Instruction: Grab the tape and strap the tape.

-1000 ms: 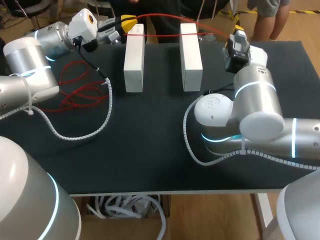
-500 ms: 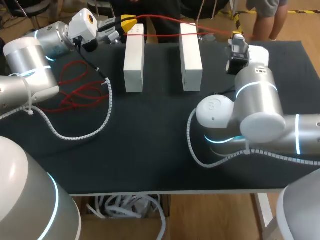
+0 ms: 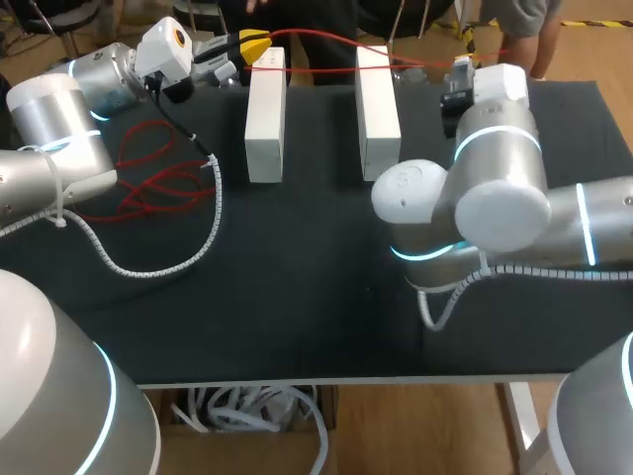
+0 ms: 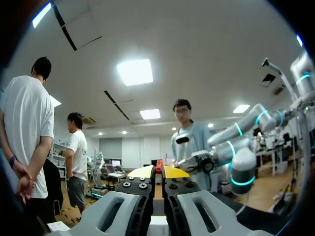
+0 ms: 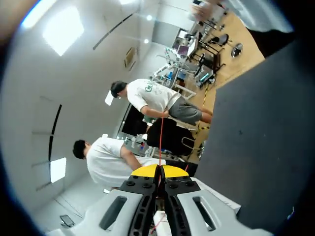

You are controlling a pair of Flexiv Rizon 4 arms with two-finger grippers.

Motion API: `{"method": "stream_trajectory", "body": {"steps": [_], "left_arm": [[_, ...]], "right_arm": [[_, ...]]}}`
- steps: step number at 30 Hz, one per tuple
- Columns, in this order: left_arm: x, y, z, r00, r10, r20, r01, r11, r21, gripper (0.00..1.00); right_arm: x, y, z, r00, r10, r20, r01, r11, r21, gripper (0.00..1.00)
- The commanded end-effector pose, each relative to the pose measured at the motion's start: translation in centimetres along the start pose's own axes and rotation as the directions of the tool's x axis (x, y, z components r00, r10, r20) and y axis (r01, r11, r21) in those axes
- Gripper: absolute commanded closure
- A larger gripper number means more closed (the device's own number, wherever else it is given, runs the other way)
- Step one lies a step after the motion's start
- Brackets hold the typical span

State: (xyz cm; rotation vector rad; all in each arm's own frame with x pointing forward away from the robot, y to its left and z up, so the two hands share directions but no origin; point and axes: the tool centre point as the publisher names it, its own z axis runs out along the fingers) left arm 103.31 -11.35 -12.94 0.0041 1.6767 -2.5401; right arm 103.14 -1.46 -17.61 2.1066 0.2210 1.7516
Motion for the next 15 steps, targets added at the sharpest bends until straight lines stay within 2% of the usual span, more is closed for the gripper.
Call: {"method": "stream_trajectory", "body": {"steps": [1, 9, 10, 12, 13, 15], "left_arm": [[0.08, -0.01, 0.02, 1.000, 0.001, 0.003, -0.001, 1.000, -0.001, 1.00], [0.08, -0.01, 0.02, 1.000, 0.001, 0.003, -0.001, 1.000, -0.001, 1.00], [0.08, -0.01, 0.02, 1.000, 0.001, 0.003, -0.001, 1.000, -0.001, 1.00], [0.17, 0.05, 0.32, 0.999, -0.047, -0.007, 0.045, 0.979, -0.200, 1.00], [0.18, 0.20, 0.30, 0.995, -0.099, 0.009, 0.098, 0.957, -0.273, 1.00], [0.01, 0.12, 0.61, 0.989, -0.150, -0.016, 0.130, 0.900, -0.417, 1.00]], "right_arm": [[1.05, 0.41, -0.13, 0.962, -0.193, 0.193, 0.193, 0.981, 0.015, 1.00], [1.05, 0.41, -0.13, 0.962, -0.193, 0.193, 0.193, 0.981, 0.015, 1.00], [1.17, 0.32, -0.19, 0.968, -0.198, 0.156, 0.201, 0.980, 0.000, 1.00], [1.35, 0.25, -0.19, 0.966, -0.221, 0.133, 0.225, 0.974, -0.017, 1.00], [1.41, 0.21, -0.12, 0.966, -0.235, 0.108, 0.240, 0.970, -0.029, 1.00], [1.47, 0.21, -0.06, 0.962, -0.257, 0.089, 0.262, 0.964, -0.048, 1.00]]}}
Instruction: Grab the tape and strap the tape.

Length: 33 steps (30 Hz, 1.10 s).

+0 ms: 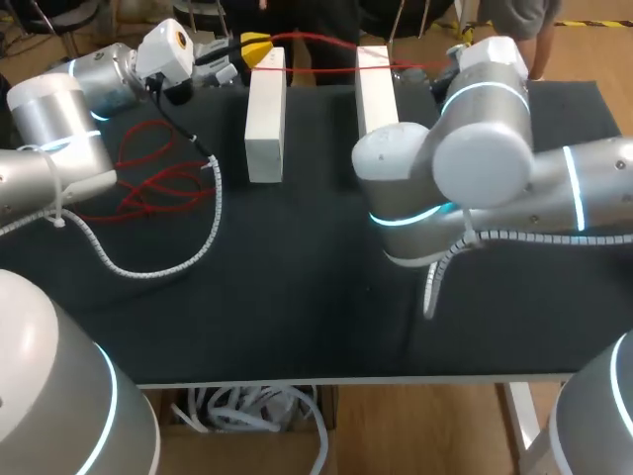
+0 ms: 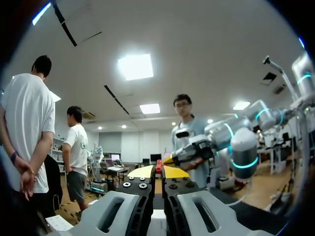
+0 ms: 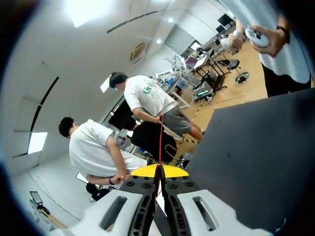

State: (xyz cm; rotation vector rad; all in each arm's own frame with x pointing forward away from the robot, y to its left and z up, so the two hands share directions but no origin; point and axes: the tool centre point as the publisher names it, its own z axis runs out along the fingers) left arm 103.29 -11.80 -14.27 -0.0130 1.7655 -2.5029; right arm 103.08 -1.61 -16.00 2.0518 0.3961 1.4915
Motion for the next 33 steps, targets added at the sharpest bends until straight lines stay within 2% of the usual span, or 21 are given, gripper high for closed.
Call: {"method": "stream_trajectory", "body": {"steps": [1, 4, 6, 23, 26, 29, 31, 32, 33], "left_arm": [[-0.3, -1.5, 0.8, 0.986, -0.162, -0.034, 0.131, 0.891, -0.434, 1.00], [-0.3, -2.2, 1.0, 0.979, -0.194, -0.063, 0.123, 0.811, -0.572, 1.00], [-0.1, -2.5, 1.1, 0.975, -0.191, -0.115, 0.083, 0.788, -0.610, 1.00], [-0.1, -2.5, 1.1, 0.975, -0.191, -0.115, 0.083, 0.788, -0.610, 1.00], [-0.4, -2.7, 1.6, 0.977, -0.203, -0.067, 0.099, 0.706, -0.701, 1.00], [-0.9, -2.9, 2.2, 0.980, -0.193, -0.053, 0.081, 0.623, -0.778, 1.00], [-1.1, -3.1, 2.9, 0.983, -0.179, -0.049, 0.057, 0.544, -0.837, 1.00], [-1.1, -3.2, 3.1, 0.986, -0.160, -0.054, 0.039, 0.523, -0.852, 1.00], [-1.1, -3.3, 3.5, 0.986, -0.154, -0.068, 0.013, 0.470, -0.883, 1.00]], "right_arm": [[0.3, -0.5, 0.2, 0.998, -0.044, -0.038, 0.042, 0.998, -0.049, 1.00], [0.3, -0.5, 0.4, 0.995, -0.072, -0.069, 0.067, 0.996, -0.065, 1.00], [0.3, -0.5, 0.4, 0.995, -0.072, -0.069, 0.067, 0.996, -0.065, 1.00], [0.3, -0.5, 0.4, 0.995, -0.072, -0.069, 0.067, 0.996, -0.065, 1.00], [0.3, -0.5, 0.4, 0.995, -0.072, -0.069, 0.067, 0.996, -0.065, 1.00], [0.3, -0.5, 0.4, 0.995, -0.072, -0.069, 0.067, 0.996, -0.065, 1.00], [0.3, -0.5, 0.4, 0.995, -0.072, -0.069, 0.067, 0.996, -0.065, 1.00], [0.3, -0.5, 0.4, 0.995, -0.072, -0.069, 0.067, 0.996, -0.065, 1.00], [0.3, -0.5, 0.4, 0.995, -0.072, -0.069, 0.067, 0.996, -0.065, 1.00]]}}
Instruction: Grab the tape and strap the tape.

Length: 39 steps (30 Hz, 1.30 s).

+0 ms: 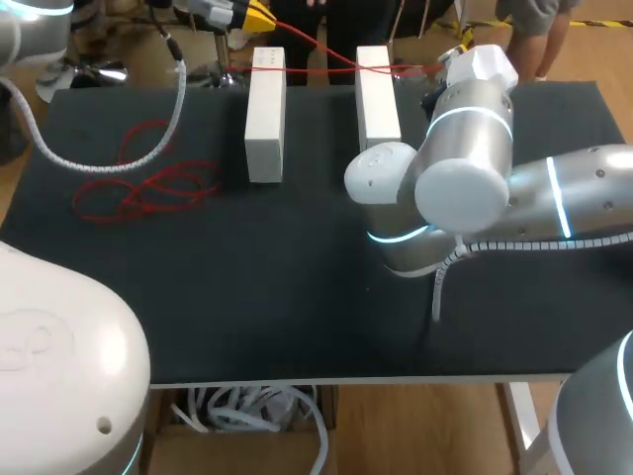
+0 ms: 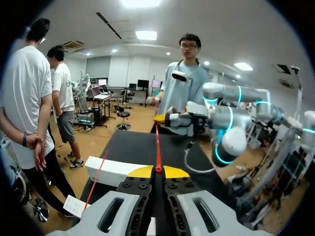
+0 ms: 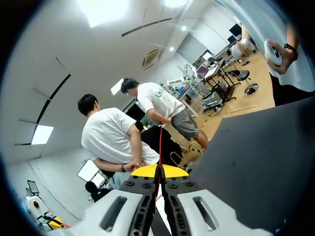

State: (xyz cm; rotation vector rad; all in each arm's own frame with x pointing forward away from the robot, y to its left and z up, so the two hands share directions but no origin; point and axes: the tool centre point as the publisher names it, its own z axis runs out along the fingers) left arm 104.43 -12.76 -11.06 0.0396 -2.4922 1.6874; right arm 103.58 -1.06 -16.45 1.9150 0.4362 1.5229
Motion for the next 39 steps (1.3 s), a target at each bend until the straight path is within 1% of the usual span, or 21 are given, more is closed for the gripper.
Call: {"method": "stream_trajectory", "body": {"steps": [1, 35, 36, 37, 38, 39], "left_arm": [[0.1, -1.8, 0.9, 0.999, 0.041, 0.011, -0.033, 0.917, -0.397, 1.00], [0.1, -1.8, 0.9, 0.999, 0.041, 0.011, -0.033, 0.917, -0.397, 1.00], [0.1, -1.8, 0.9, 0.999, 0.041, 0.011, -0.033, 0.917, -0.397, 1.00], [0.1, -1.8, 0.9, 0.999, 0.041, 0.011, -0.033, 0.917, -0.397, 1.00], [0.1, -1.8, 0.9, 0.999, 0.041, 0.011, -0.033, 0.917, -0.397, 1.00], [0.1, -1.8, 0.9, 0.999, 0.041, 0.011, -0.033, 0.917, -0.397, 1.00]], "right_arm": [[0.1, 0.2, 0.0, 1.000, 0.000, 0.003, 0.000, 1.000, 0.005, 1.00], [0.1, 0.2, 0.0, 1.000, 0.000, 0.003, 0.000, 1.000, 0.005, 1.00], [0.4, -0.1, -0.5, 0.996, -0.076, -0.049, 0.073, 0.996, -0.055, 1.00], [0.4, -0.3, -0.8, 0.991, -0.120, -0.064, 0.116, 0.991, -0.069, 1.00], [0.7, -0.3, -1.3, 0.979, -0.178, -0.096, 0.169, 0.981, -0.097, 1.00], [1.0, -0.3, -1.7, 0.958, -0.263, -0.114, 0.247, 0.960, -0.132, 1.00]]}}
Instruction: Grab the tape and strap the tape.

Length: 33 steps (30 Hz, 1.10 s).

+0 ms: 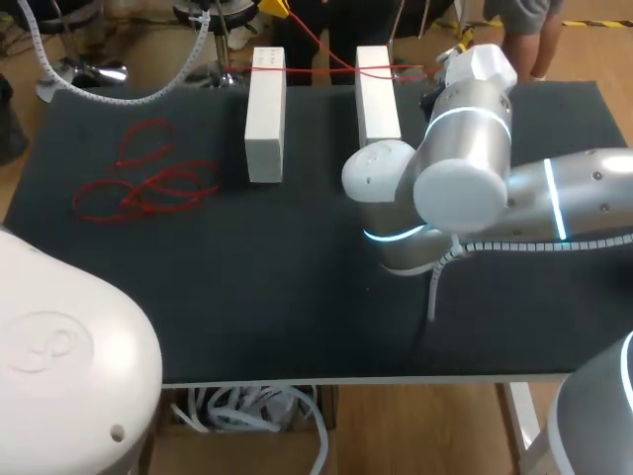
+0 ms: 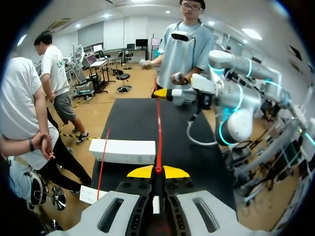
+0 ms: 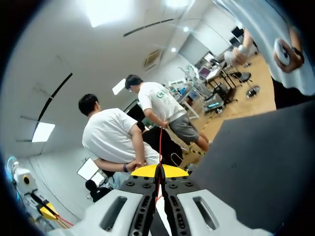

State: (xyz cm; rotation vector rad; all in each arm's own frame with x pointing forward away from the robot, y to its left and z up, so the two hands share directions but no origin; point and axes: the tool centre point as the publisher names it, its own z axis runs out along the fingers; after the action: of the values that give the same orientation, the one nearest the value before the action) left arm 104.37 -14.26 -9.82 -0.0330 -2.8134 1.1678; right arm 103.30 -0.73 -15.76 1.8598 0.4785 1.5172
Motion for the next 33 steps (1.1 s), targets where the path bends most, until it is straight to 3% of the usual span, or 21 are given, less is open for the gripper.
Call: {"method": "stream_trajectory", "body": {"steps": [1, 5, 7, 10, 29, 33], "left_arm": [[0.0, -0.1, -0.1, 1.000, -0.001, -0.001, 0.001, 1.000, -0.004, 1.00], [0.0, -0.1, -0.1, 1.000, -0.001, -0.001, 0.001, 1.000, -0.004, 1.00], [0.0, -0.1, -0.1, 1.000, -0.001, -0.001, 0.001, 1.000, -0.004, 1.00], [0.0, -0.1, -0.1, 1.000, -0.001, -0.001, 0.001, 1.000, -0.004, 1.00], [0.0, -0.1, -0.1, 1.000, -0.001, -0.001, 0.001, 1.000, -0.004, 1.00], [0.0, -0.1, -0.1, 1.000, -0.001, -0.001, 0.001, 1.000, -0.004, 1.00]], "right_arm": [[0.6, -0.5, -1.5, 0.958, -0.272, -0.095, 0.262, 0.959, -0.108, 1.00], [1.9, -0.1, -2.2, 0.879, -0.472, -0.066, 0.459, 0.876, -0.151, 1.00], [2.5, 0.0, -2.3, 0.839, -0.542, -0.051, 0.532, 0.837, -0.129, 1.00], [3.2, 0.1, -2.3, 0.756, -0.653, -0.055, 0.637, 0.752, -0.169, 1.00], [3.2, 0.1, -2.3, 0.756, -0.653, -0.055, 0.637, 0.752, -0.169, 1.00], [5.3, -0.5, -4.1, 0.621, -0.784, 0.006, 0.766, 0.605, -0.218, 1.00]]}}
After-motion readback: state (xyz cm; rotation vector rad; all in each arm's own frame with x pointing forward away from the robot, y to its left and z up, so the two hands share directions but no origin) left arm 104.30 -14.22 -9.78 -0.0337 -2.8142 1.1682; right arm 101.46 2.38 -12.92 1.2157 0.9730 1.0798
